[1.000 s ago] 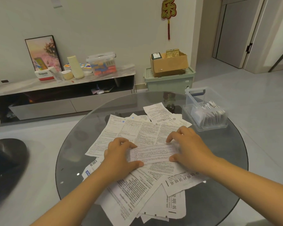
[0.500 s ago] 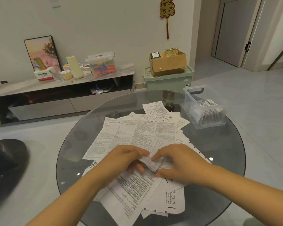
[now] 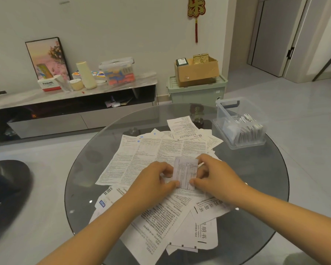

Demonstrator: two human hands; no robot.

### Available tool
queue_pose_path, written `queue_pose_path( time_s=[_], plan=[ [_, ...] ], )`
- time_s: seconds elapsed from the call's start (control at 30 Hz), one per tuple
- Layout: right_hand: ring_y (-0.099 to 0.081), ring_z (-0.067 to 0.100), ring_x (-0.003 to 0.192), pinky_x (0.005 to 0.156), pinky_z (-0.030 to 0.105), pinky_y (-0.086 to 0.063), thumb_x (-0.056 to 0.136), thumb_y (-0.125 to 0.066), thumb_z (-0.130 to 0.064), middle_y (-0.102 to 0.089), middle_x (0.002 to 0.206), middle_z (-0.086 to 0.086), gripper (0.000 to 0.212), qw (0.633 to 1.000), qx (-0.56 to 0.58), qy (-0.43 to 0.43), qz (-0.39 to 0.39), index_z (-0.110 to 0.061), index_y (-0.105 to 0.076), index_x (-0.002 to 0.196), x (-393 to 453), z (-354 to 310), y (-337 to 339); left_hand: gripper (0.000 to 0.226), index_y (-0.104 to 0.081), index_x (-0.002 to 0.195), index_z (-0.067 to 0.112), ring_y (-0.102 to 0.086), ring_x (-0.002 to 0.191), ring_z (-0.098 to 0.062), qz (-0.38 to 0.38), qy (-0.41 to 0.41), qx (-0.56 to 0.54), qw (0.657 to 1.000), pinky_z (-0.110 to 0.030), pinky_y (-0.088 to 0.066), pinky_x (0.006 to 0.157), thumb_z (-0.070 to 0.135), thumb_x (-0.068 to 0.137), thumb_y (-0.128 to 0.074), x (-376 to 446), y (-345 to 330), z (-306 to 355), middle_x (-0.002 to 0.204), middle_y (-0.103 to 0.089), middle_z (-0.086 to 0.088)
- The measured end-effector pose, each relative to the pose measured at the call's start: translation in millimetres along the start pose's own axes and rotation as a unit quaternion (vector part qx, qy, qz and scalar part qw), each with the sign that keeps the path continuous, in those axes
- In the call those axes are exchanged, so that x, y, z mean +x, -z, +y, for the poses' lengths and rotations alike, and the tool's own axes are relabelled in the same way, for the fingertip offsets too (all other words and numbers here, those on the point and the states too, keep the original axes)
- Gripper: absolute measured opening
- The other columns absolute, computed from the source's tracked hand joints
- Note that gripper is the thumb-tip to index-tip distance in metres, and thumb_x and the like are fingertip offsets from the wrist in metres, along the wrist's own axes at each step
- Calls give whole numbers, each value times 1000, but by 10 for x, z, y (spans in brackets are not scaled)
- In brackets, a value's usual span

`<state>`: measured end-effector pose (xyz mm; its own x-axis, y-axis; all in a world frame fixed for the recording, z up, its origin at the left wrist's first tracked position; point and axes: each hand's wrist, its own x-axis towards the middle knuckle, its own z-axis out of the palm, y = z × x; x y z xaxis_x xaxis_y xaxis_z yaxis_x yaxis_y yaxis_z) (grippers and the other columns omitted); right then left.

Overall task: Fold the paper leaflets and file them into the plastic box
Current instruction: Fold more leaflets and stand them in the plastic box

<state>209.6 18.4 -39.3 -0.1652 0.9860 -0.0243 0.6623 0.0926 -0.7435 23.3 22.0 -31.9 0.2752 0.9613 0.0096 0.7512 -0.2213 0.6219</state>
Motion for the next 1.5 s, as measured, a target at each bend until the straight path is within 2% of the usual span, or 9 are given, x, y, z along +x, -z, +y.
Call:
queue_pose_path(
  time_s=[0.13,0.3,0.5,0.77,0.87,0.97,1.27,1.4,1.5],
  plan=[
    [-50,5,96,78,16,-42,76,-76,-25,-55,96,-9,67,1000,-11,0,15,-36,-35,129,7,29,-32,58,-36,124,37,-49,75,-1,19,-6,29,999,-22,-45,74,32,80,-73,45,-50,-10,104,-47,15],
    [-26,8,121,95,19,-16,82,-66,-41,-39,120,-17,34,983,-159,80,38,-37,-60,116,11,54,-35,37,-55,122,30,-36,112,-2,-3,-123,131,984,-22,-36,97,35,86,-65,69,-77,-2,121,-44,14],
    [-27,6,125,103,25,-13,87,-50,-57,-46,130,-19,50,962,-241,126,-16,-33,-51,131,-35,67,-26,38,-58,127,25,-42,116,-5,-20,-143,155,977,-19,-34,98,37,91,-58,85,-92,-2,121,-59,12],
    [-40,11,88,86,27,-32,94,-51,-37,-51,76,-10,20,980,-166,107,15,-26,-55,78,-58,24,77,15,-56,105,27,-56,80,-11,37,-124,101,986,-30,-47,72,32,96,-45,45,-174,160,88,-63,5],
    [-52,11,80,74,27,-43,91,-56,-27,-60,81,-7,5,990,-103,84,36,-25,-59,95,-38,49,58,11,-49,106,30,-57,73,-7,51,-82,35,995,-28,-49,68,27,95,-49,49,-245,177,82,-62,6],
    [-47,6,68,65,24,-41,89,-60,-21,-58,75,-4,23,995,-66,64,37,-29,-53,110,-14,79,32,19,-47,104,30,-55,74,-4,73,-33,-8,997,-19,-47,70,23,91,-59,100,-279,169,89,-57,10],
    [-43,15,108,93,27,-36,93,-54,-30,-54,107,-5,25,987,-138,59,64,-25,-57,117,70,126,-20,19,-47,95,26,-47,80,-3,56,-1,-3,998,-14,-37,67,13,88,-60,187,-331,183,98,-48,7],
    [-47,17,98,85,29,-38,96,-47,-28,-57,82,-14,18,993,-91,52,61,-30,-63,88,115,172,-2,9,-54,89,25,-55,73,-9,52,30,-51,997,-18,-45,64,19,89,-60,221,-282,142,89,-60,0],
    [-48,11,92,80,21,-38,94,-54,-23,-60,80,-11,16,997,-29,31,71,-28,-61,107,121,200,-18,10,-53,92,26,-49,71,-4,52,11,-4,999,-12,-37,62,22,88,-62,208,-292,151,88,-52,6]
  ],
)
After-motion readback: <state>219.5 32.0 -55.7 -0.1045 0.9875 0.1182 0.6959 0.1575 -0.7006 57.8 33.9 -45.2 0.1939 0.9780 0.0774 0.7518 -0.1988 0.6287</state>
